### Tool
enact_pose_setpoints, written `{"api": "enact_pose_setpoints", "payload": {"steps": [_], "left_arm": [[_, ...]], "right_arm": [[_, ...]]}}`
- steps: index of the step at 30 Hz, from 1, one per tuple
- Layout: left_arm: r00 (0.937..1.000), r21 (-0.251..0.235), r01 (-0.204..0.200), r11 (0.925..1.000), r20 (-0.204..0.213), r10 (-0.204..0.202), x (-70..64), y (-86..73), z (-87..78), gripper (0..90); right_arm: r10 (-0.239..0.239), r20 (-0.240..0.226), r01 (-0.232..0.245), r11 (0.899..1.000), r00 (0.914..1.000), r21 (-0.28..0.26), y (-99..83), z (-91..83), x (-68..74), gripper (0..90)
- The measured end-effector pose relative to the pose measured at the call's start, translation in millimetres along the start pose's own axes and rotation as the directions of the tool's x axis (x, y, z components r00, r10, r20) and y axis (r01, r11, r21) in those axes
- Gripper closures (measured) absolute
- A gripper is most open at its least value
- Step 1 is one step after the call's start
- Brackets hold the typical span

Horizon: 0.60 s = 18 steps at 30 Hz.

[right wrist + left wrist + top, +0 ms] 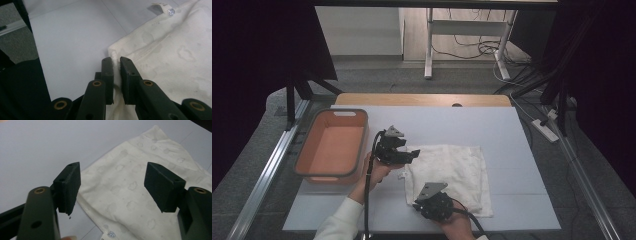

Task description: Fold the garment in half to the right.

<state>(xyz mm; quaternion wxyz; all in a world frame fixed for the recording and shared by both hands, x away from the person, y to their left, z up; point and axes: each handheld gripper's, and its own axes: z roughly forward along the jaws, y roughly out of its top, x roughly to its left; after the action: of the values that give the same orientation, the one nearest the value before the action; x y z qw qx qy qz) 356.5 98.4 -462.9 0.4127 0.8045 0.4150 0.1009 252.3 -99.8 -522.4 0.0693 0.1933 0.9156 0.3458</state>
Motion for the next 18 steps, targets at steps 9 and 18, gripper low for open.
{"api": "enact_pose_setpoints", "payload": {"steps": [9,18], "left_arm": [[0.9993,0.009,0.029,0.9995,-0.022,-0.029,8.7,-1.2,4.9,29.4],[0.9988,0.054,0.034,0.9979,-0.036,-0.032,13.9,-1.9,23.2,28.3]], "right_arm": [[0.036,-0.035,-0.039,0.995,0.9987,-0.093,1.1,-14.7,-4.1,82.0],[0.033,-0.025,-0.035,0.994,0.9991,-0.101,-1.1,-15.6,-2.2,81.9]]}}
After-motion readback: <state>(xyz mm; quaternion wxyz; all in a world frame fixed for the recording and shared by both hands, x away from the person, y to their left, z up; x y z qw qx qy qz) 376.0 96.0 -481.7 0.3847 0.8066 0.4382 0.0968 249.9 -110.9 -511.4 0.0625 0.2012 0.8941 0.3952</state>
